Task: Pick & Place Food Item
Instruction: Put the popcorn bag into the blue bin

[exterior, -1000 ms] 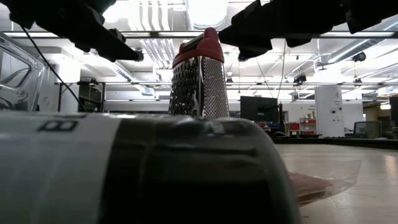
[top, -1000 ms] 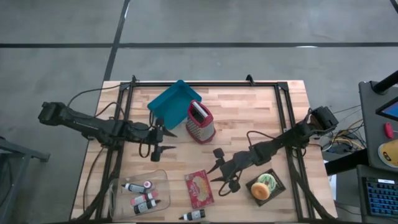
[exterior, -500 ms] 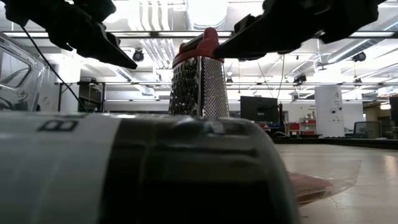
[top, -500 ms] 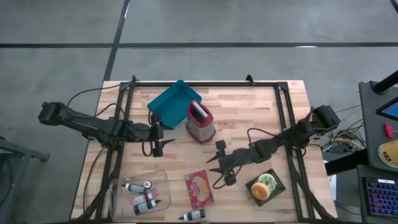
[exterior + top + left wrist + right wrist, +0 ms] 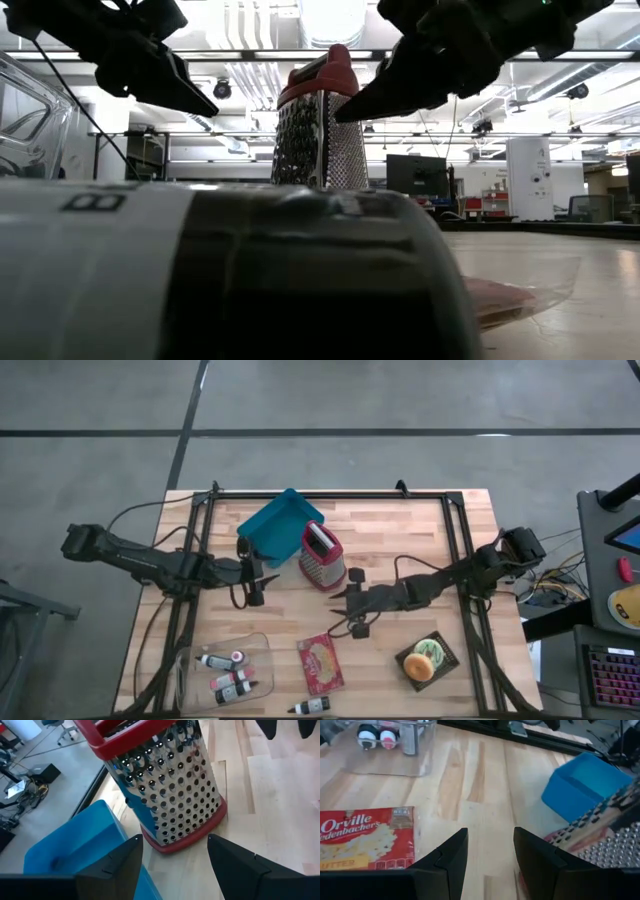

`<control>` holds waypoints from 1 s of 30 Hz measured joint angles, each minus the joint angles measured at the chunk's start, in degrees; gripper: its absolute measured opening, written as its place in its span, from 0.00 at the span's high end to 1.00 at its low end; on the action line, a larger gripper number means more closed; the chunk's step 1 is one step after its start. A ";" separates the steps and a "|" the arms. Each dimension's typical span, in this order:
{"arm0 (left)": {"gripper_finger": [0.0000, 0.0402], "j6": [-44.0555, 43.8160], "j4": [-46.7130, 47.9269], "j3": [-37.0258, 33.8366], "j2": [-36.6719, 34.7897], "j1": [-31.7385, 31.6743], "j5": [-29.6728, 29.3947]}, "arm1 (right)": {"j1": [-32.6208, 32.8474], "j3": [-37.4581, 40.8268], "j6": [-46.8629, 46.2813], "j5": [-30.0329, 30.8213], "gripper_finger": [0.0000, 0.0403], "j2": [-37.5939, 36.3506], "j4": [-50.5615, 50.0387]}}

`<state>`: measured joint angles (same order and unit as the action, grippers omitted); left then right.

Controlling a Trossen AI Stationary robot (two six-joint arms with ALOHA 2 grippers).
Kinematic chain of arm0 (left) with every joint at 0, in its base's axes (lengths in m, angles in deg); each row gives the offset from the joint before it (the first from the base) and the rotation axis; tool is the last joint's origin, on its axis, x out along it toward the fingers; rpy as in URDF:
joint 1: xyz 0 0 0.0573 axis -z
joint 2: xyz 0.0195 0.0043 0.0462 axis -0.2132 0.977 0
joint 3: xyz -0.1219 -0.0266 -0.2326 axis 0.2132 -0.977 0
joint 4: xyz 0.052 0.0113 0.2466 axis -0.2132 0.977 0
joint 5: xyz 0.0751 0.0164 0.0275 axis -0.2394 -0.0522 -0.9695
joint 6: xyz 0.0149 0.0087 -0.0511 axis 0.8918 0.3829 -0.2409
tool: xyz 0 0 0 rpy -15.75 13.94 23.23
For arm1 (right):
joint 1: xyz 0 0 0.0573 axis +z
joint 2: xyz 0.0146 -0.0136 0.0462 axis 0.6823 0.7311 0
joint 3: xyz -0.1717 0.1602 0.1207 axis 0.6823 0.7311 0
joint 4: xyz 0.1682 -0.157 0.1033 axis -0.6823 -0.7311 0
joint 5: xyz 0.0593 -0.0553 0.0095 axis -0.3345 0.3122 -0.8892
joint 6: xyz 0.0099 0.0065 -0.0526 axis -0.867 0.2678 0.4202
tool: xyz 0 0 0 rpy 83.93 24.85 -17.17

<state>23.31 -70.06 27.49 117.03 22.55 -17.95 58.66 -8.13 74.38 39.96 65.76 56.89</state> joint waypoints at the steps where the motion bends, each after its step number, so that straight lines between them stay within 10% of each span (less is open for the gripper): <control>1: 0.43 -0.06 0.00 0.00 0.00 0.00 0.00 | 0.00 0.00 -0.18 -0.44 0.62 -0.02 -0.59; 19: 0.43 -6.53 -0.89 -0.03 0.00 -0.02 1.29 | 1.58 -6.42 -5.64 -16.12 0.62 -0.67 -19.43; 30: 0.43 -12.28 -5.29 -0.07 0.01 2.07 23.88 | 8.48 -10.02 -6.92 -12.25 0.62 1.78 -20.78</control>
<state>11.04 -75.34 27.43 117.04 24.62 5.92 67.14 -18.15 67.46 27.71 67.54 36.11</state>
